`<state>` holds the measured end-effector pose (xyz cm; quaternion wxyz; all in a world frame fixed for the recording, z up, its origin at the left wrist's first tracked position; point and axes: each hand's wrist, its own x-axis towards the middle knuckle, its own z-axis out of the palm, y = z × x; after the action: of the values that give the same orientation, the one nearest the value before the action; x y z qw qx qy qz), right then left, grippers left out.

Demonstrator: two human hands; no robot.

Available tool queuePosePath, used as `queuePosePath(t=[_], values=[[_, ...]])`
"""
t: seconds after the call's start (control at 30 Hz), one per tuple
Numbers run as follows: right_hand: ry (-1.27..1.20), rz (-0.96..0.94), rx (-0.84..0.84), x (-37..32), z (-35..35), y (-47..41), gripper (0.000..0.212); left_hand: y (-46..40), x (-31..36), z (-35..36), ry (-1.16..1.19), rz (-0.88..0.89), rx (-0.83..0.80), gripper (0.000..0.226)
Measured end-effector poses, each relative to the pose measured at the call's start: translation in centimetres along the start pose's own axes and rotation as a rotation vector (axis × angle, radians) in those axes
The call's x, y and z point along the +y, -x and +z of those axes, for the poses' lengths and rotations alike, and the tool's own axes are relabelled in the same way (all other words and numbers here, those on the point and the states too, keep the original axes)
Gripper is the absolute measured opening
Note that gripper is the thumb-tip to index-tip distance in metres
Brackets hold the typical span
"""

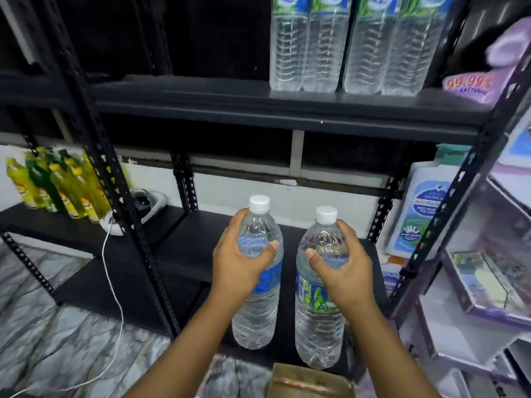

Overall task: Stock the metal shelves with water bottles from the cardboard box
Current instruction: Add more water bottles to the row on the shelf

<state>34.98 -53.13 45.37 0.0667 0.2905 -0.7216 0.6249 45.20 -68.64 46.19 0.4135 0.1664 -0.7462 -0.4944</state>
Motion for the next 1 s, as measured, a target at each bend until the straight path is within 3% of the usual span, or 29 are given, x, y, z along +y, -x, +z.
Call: queuePosePath(t=[0.5, 1.0], values=[[-0.103, -0.397, 0.051, -11.8, -1.4, -9.5, 0.059, -8.2, 10.8, -1.9, 0.072, 0.353, 0.093, 0.064], [-0.177, -0.666, 0.15, -21.9, 2.0, -16.4, 0.064, -17.4, 18.9, -7.5, 0.097, 0.676, 0.193, 0.064]])
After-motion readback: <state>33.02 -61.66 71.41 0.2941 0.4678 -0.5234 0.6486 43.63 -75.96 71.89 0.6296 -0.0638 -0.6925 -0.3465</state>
